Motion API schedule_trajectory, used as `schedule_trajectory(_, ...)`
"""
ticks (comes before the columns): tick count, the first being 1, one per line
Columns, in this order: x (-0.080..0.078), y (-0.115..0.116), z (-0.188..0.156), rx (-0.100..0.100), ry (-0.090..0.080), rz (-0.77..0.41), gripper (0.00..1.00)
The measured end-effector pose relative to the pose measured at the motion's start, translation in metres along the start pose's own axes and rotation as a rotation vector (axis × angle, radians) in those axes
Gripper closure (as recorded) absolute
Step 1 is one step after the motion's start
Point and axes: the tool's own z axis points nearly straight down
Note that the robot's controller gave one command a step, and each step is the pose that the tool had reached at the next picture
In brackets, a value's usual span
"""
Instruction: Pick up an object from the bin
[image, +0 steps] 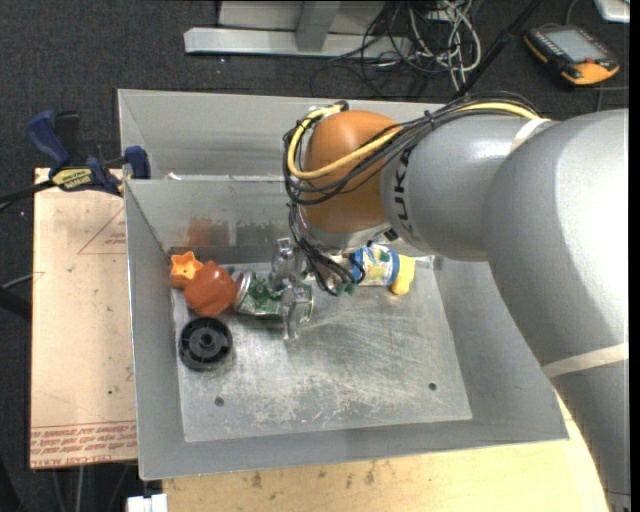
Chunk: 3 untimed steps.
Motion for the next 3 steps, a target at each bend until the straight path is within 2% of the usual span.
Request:
schedule_trajectory(1, 0.001, -0.001, -0.007, 0.004, -0.009, 0.0, 1.0)
schedule_trajectory(2, 0.005, 0.0, -0.042, 0.006, 0.006, -0.014, 1.0)
schedule_trajectory(3, 0.0, 0.005, -0.078, 0.006, 0.007, -0.023, 1.0)
